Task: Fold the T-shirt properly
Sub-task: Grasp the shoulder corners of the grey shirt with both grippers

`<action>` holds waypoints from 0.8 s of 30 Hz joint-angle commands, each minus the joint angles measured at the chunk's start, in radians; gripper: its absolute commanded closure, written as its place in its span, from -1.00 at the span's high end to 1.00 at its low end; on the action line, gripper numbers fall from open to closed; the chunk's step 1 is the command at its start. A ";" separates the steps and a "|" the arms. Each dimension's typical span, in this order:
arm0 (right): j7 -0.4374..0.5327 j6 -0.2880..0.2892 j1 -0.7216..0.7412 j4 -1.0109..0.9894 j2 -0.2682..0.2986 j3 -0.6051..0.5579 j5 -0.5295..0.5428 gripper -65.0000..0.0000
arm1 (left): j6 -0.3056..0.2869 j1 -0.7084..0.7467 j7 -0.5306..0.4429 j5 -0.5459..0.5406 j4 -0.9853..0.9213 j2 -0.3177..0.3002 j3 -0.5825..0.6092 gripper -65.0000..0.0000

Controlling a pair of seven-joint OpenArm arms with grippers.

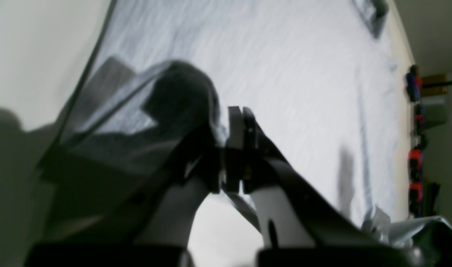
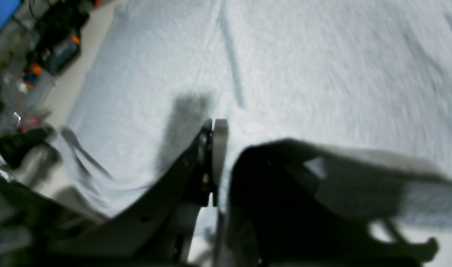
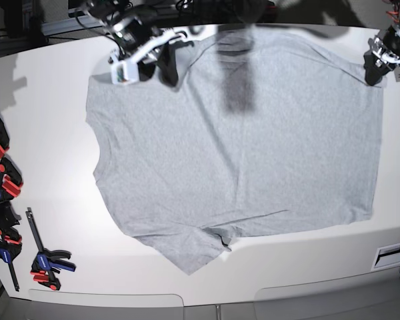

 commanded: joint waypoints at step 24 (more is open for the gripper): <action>0.077 -0.071 0.396 -0.280 -0.002 0.072 -0.068 -1.00 | 0.044 -0.102 -0.200 0.226 0.013 -0.050 -0.009 -1.00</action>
